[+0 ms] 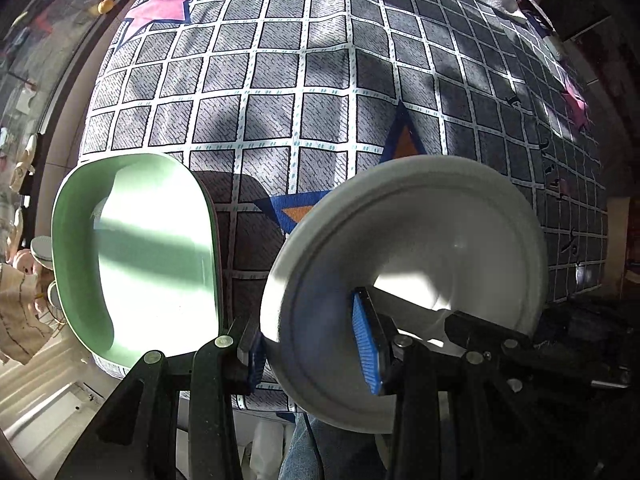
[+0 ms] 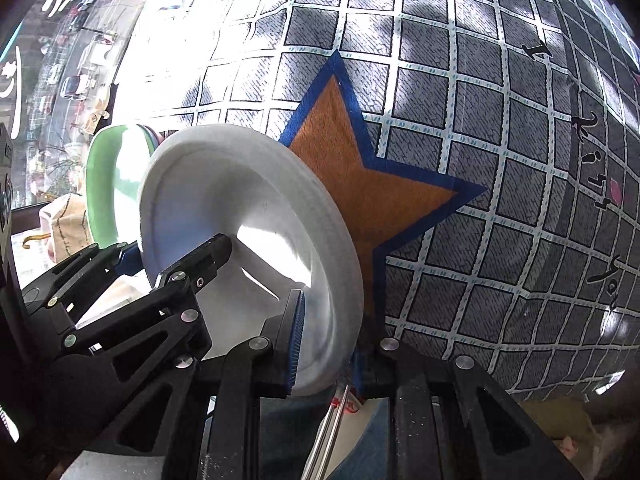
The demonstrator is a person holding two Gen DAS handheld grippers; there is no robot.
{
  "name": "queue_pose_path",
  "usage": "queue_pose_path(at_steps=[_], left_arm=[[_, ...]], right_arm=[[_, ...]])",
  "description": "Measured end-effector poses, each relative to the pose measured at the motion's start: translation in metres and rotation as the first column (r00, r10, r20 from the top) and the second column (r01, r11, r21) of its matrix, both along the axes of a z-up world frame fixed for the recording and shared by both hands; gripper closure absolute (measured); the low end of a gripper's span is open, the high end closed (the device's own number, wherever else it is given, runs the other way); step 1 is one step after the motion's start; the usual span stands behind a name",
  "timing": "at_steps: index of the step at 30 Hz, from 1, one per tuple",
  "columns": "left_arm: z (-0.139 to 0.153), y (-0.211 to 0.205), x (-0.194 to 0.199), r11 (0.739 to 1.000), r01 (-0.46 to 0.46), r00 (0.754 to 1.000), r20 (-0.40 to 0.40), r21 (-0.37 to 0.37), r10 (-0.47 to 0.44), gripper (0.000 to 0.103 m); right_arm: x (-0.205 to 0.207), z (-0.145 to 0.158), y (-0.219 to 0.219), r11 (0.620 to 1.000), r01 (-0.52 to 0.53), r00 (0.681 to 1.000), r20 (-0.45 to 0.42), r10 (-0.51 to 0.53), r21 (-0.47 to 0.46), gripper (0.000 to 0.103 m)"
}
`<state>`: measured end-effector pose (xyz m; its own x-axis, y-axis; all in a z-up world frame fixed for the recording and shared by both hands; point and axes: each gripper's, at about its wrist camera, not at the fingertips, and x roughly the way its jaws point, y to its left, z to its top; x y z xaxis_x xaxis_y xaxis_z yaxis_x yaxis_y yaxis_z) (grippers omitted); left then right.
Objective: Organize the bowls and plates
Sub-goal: 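Lower the white bowl onto the green plate and open the right tool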
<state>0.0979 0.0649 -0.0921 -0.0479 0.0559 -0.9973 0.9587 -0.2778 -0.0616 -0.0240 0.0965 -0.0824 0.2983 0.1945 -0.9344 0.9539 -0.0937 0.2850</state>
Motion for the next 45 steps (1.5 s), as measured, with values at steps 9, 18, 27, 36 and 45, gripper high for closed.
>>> queue_pose_path(at_steps=[9,18,27,36,45], left_arm=[[0.029,-0.014,0.041,0.993,-0.107,0.994,0.009,-0.039,0.108,0.062],[0.029,-0.017,0.116,0.972,-0.227,0.972,0.046,-0.061,0.230,0.062],[0.018,-0.027,0.157,0.954,-0.294,0.953,0.054,-0.064,0.298,0.062],[0.002,-0.027,0.168,0.951,-0.303,0.950,0.064,-0.063,0.307,0.058],[0.010,-0.027,0.181,0.932,-0.339,0.929,0.109,-0.125,0.353,0.024]], right_arm=[[0.033,0.020,-0.027,0.996,-0.061,0.997,0.034,0.063,-0.066,0.080],[0.090,0.022,-0.045,0.982,-0.167,0.982,0.077,0.174,-0.089,0.080],[0.148,0.027,-0.054,0.966,-0.241,0.967,0.056,0.247,-0.092,0.080],[0.171,0.013,-0.055,0.963,-0.258,0.966,0.011,0.260,-0.076,0.079],[0.162,0.028,-0.060,0.959,-0.256,0.967,-0.047,0.252,-0.119,0.035]])
